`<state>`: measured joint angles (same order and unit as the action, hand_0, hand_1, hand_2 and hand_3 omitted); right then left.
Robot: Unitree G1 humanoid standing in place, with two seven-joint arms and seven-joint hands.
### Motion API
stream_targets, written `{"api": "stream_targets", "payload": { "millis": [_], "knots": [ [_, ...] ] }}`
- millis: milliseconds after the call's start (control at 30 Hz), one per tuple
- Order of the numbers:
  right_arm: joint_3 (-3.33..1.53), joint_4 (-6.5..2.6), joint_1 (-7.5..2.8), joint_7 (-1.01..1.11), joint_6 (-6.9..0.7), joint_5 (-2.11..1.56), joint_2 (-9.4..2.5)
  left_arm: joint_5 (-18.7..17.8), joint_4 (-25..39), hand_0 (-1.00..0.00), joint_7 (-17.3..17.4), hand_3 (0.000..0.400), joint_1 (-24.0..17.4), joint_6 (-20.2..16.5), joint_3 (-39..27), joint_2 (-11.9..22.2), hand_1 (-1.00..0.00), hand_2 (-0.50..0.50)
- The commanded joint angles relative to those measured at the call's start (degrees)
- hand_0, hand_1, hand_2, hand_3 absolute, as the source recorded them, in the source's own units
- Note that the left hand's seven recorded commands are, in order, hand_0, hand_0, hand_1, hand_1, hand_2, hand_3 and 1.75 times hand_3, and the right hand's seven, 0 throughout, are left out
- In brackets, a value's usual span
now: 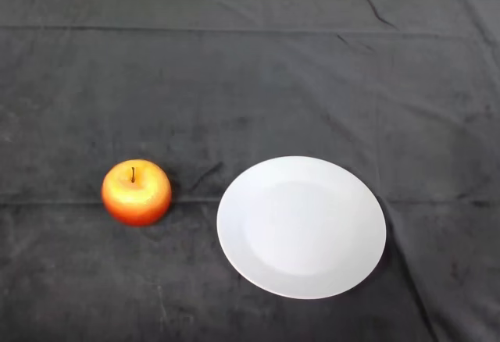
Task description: Move the apple to the plate
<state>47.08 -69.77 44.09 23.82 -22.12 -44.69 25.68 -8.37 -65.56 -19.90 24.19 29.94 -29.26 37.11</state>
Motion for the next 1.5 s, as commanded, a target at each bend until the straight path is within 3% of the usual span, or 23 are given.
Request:
{"api": "stream_targets", "payload": {
  "millis": [33, 433, 900, 1167, 1500],
  "knots": [
    [0.62, -0.21, 2.70, 0.44, 0.51, -1.16, 1.79, 1.70, -1.10, 0.00, 1.11, 0.000, 3.63, 1.73, 1.73, 5.00, 0.00, 0.00],
    [0.60, -0.11, 2.66, 0.41, 0.51, -1.15, 1.74, 6.99, 3.00, 0.00, 8.80, 0.000, 5.31, 1.59, 10.38, 0.43, 0.00, 0.00],
    [0.54, 0.30, 2.50, 0.28, 0.51, -1.13, 1.54, 8.95, 21.44, 0.00, 22.89, 0.000, -3.64, -2.35, 19.06, -2.44, 0.00, 0.00],
    [0.47, 0.63, 2.37, 0.17, 0.51, -1.11, 1.41, 9.79, 29.82, 0.00, 28.61, 0.000, -7.14, -6.21, 23.02, -2.77, 0.00, 0.00],
    [0.40, 0.94, 2.25, 0.04, 0.49, -1.11, 1.29, 12.01, 27.45, 0.00, 31.92, 0.000, -4.68, -6.96, 27.38, -4.81, 0.00, 0.00]
  ]
}}
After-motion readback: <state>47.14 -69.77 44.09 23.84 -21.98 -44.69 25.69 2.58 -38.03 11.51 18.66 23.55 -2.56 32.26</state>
